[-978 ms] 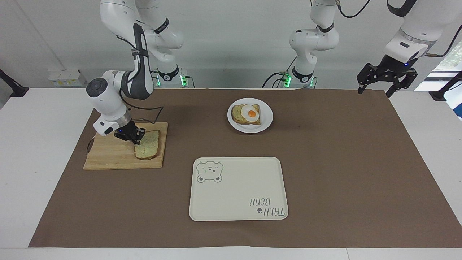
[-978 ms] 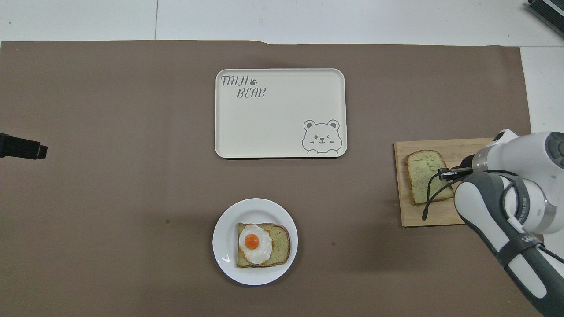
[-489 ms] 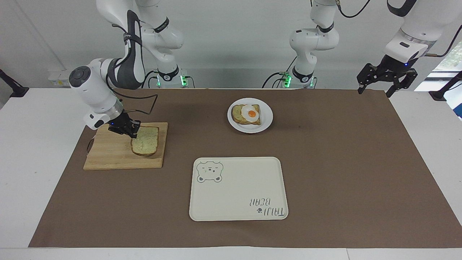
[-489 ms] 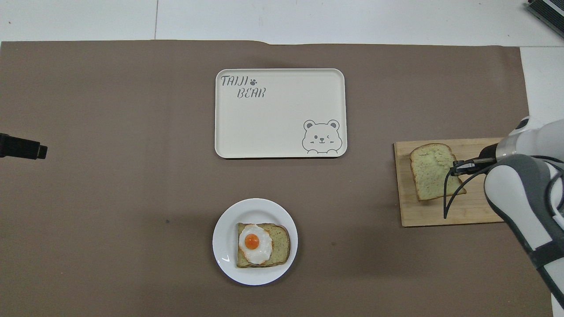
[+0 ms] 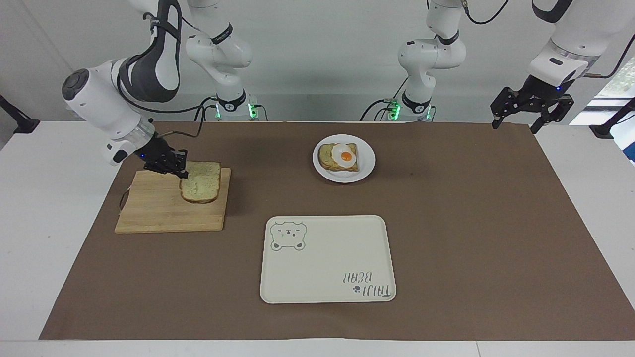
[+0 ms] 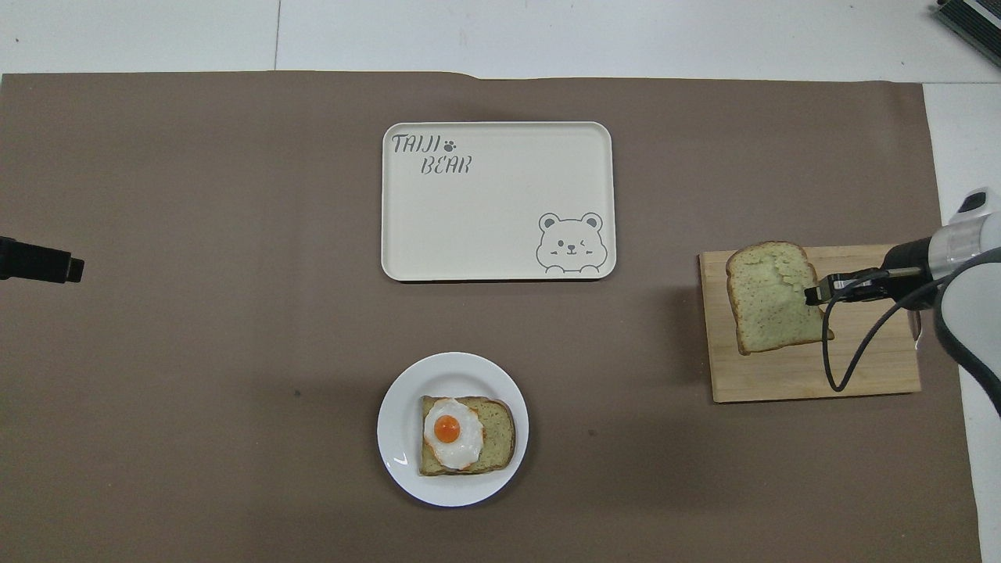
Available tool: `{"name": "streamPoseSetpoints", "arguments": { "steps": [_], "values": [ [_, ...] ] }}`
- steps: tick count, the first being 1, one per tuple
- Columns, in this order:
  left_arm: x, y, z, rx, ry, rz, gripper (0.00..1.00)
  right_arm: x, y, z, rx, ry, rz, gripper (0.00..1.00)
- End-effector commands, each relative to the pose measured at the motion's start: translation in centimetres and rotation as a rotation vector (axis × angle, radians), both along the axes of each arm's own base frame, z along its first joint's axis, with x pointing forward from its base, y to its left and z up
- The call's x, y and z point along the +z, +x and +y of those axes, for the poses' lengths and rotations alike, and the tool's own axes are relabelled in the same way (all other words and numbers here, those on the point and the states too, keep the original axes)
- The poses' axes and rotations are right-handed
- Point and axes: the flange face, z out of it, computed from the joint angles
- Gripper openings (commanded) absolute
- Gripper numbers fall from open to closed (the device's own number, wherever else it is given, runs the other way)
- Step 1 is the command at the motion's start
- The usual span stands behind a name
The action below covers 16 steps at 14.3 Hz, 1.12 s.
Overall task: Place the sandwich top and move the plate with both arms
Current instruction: 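Grasp the bread slice edge with the right gripper and lift it, then carry the bread slice with the right gripper over the egg toast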
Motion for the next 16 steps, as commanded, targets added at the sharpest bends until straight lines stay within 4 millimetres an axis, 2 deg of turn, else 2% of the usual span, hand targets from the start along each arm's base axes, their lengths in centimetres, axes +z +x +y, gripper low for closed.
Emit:
{"name": "streamPoseSetpoints", "arguments": {
  "steps": [1,4,7,9,12,14,16],
  "values": [
    [0.0,-0.1,0.1,0.007,0.005,-0.003,1.00,-0.4,-0.9,2.6,0.032,0.024,-0.010,0.00],
    [0.0,-0.1,0.2,0.008,0.005,-0.003,1.00,-1.2,-1.4,7.1,0.018,0.012,-0.010,0.00],
    [-0.1,-0.2,0.1,0.007,0.005,0.000,1.00,-1.6,-2.2,12.1,0.090,0.021,0.006,0.00],
    [0.0,-0.1,0.1,0.010,0.005,-0.003,1.00,-1.5,-3.1,15.9,0.090,0.089,0.017,0.00],
    [0.0,-0.1,-0.2,0.006,0.005,-0.009,1.00,-1.4,-4.3,21.5,0.037,0.092,0.036,0.00],
    [0.0,-0.1,-0.8,-0.005,0.005,-0.010,1.00,-2.1,-5.4,25.4,0.056,0.100,0.065,0.00],
    [0.1,0.0,-1.3,-0.022,0.004,-0.018,1.00,-3.7,-6.7,28.4,0.059,0.128,0.101,0.00]
  ]
}}
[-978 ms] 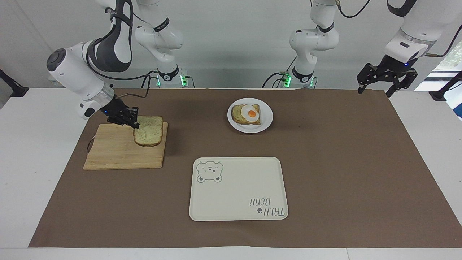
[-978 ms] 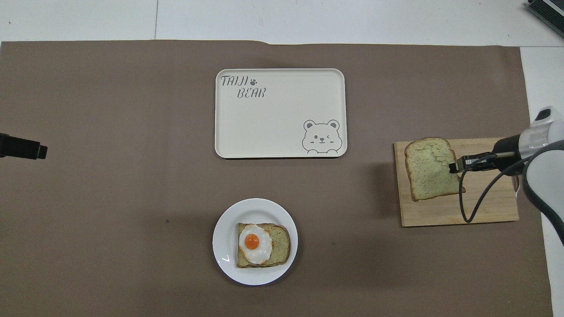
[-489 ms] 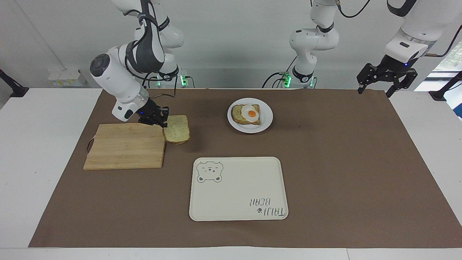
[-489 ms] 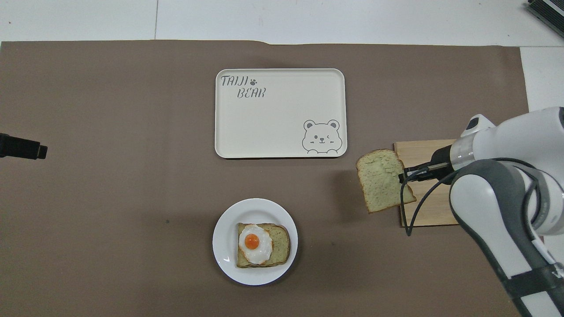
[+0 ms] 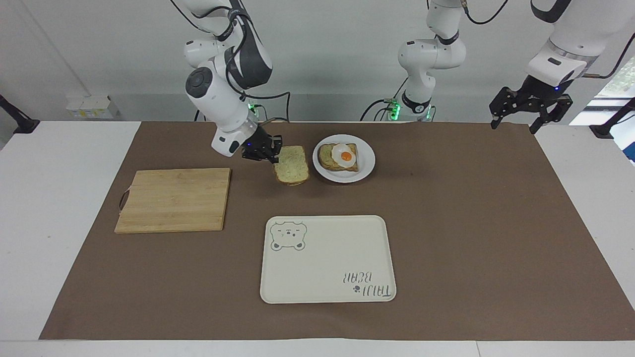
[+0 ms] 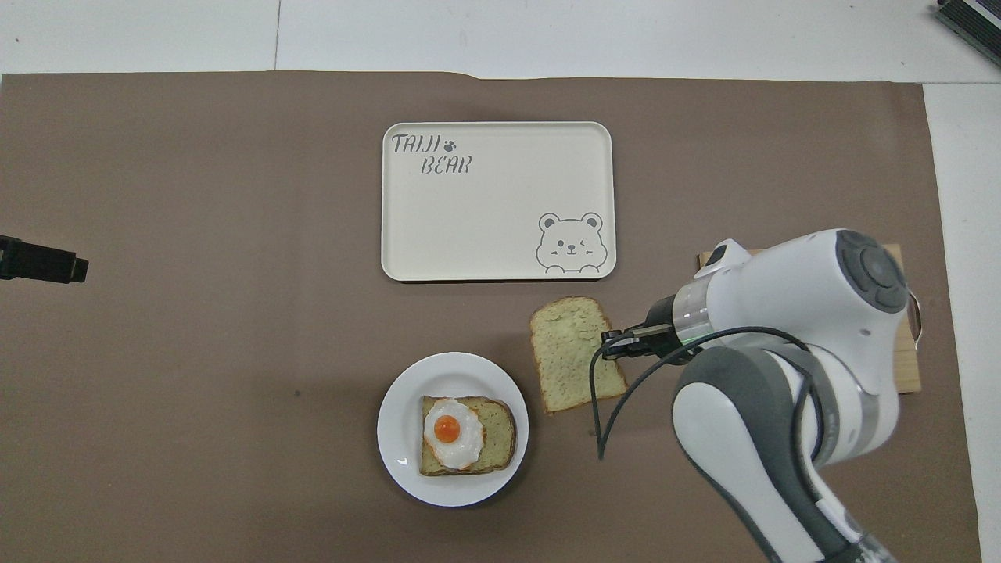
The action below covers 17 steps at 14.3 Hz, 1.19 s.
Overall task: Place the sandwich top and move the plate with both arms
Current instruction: 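Carry the bread slice with the right gripper over the egg toast, then lower the bread onto the egg toast and open the right gripper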
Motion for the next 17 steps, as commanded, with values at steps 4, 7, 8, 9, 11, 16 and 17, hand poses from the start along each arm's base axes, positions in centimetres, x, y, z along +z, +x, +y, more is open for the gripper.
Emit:
{"name": "streamPoseSetpoints", "arguments": {
  "steps": [4,7,8,9,11,16,17],
  "values": [
    [0.3,0.6,-0.6,-0.011,-0.003,-0.062,1.00,-4.4,-5.2,7.7,-0.021,0.030,0.058,0.00],
    [0.4,0.7,-0.5,-0.003,-0.004,-0.070,1.00,-6.8,-7.4,11.1,-0.071,0.031,0.054,0.00],
    [0.5,0.6,-0.5,-0.004,-0.004,-0.067,1.00,-7.5,-8.0,12.3,-0.082,0.028,0.064,0.00],
    [0.3,0.6,-0.6,-0.004,-0.004,-0.061,1.00,-8.3,-8.8,13.7,-0.079,0.023,0.062,0.00],
    [0.4,0.5,-0.4,-0.001,-0.004,-0.061,1.00,-10.1,-9.1,14.3,-0.129,0.007,0.068,0.00],
    [0.4,0.5,0.0,0.008,-0.004,-0.059,1.00,-6.4,-5.6,11.6,-0.240,0.030,0.103,1.00],
    [0.4,0.5,0.0,0.007,-0.004,-0.059,1.00,-5.2,-4.5,10.6,-0.247,0.034,0.113,1.00]
  ]
}}
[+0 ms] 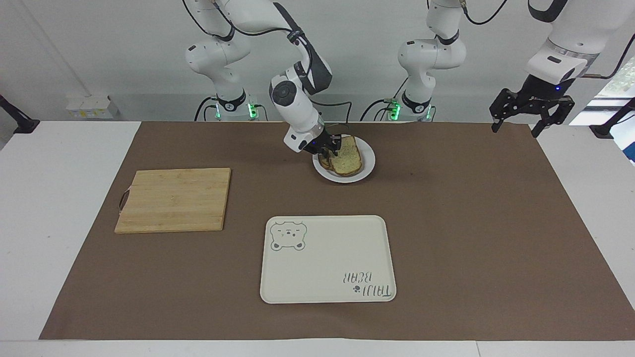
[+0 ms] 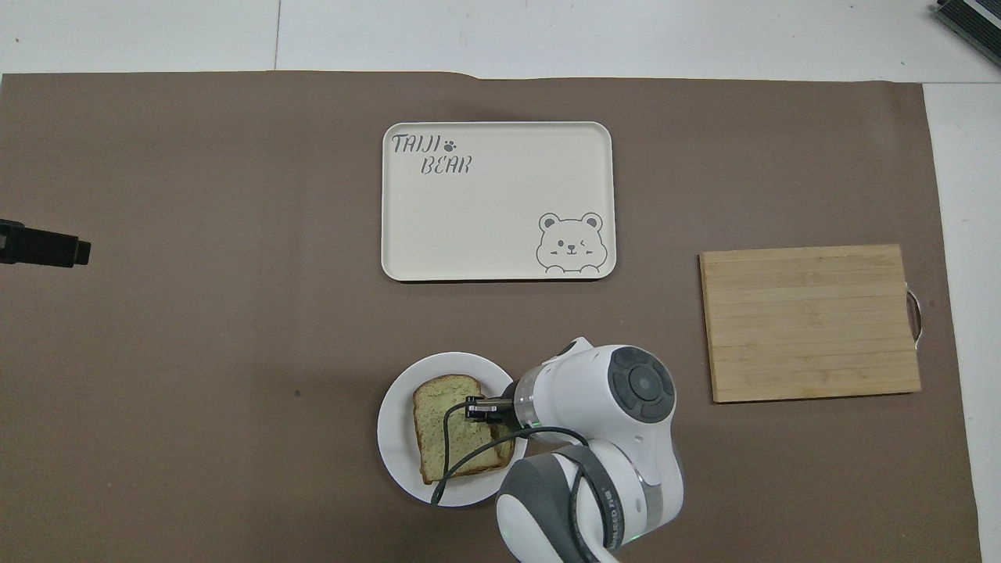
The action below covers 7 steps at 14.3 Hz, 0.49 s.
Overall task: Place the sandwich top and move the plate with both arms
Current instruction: 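Lower the bread onto the egg toast and open the right gripper, then retract the right gripper while the left gripper reaches toward the plate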
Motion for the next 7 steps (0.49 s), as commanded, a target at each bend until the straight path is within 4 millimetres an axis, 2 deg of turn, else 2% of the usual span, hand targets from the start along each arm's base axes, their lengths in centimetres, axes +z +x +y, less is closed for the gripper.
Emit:
{"name": "streamPoseSetpoints", "arguments": {
  "steps": [1,5,7],
  "values": [
    [0.0,-0.2,0.0,0.005,-0.002,0.002,1.00,4.2,3.4,-3.7,-0.046,0.026,0.027,1.00],
    [-0.2,-1.5,-0.1,0.003,0.000,0.076,1.00,8.8,8.4,-9.7,-0.031,-0.074,-0.041,1.00],
    [-0.3,-1.7,-0.3,-0.006,0.001,0.084,1.00,9.9,10.1,-12.5,-0.015,-0.156,-0.098,1.00]
  ]
}}
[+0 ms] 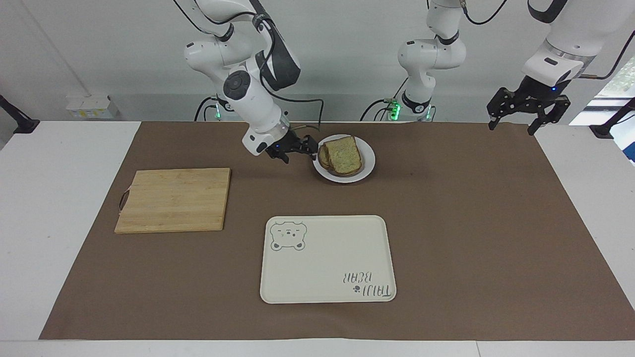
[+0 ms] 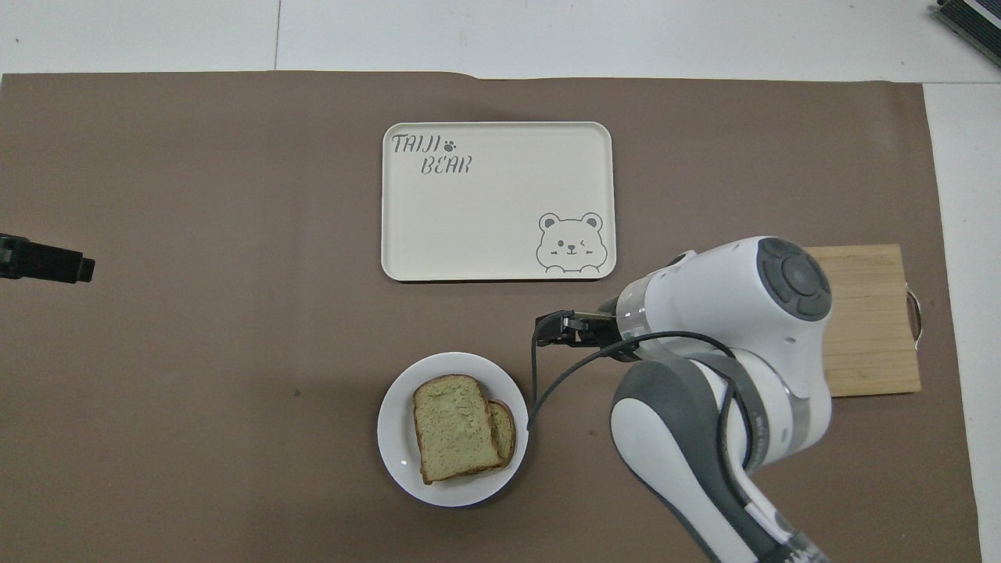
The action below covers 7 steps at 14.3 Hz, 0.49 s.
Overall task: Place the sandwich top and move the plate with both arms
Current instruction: 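Retract the right gripper while the left gripper reaches toward the plate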
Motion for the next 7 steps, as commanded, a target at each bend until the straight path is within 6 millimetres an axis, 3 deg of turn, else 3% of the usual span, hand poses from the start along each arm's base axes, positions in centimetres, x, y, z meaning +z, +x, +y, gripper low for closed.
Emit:
{"name": "streamPoseSetpoints", "arguments": {
  "steps": [1,4,7],
  "values": [
    [0.1,-1.0,-0.3,-0.008,-0.004,0.020,1.00,1.6,2.5,-3.8,0.008,-0.096,-0.052,1.00],
    [-0.4,-1.8,-0.6,0.007,-0.102,0.025,1.00,3.7,4.6,-8.2,0.048,-0.165,-0.077,1.00],
    [-2.9,-1.9,-1.7,0.011,-0.223,0.075,1.00,6.2,5.7,-13.5,0.161,-0.258,-0.093,1.00]
  ]
}}
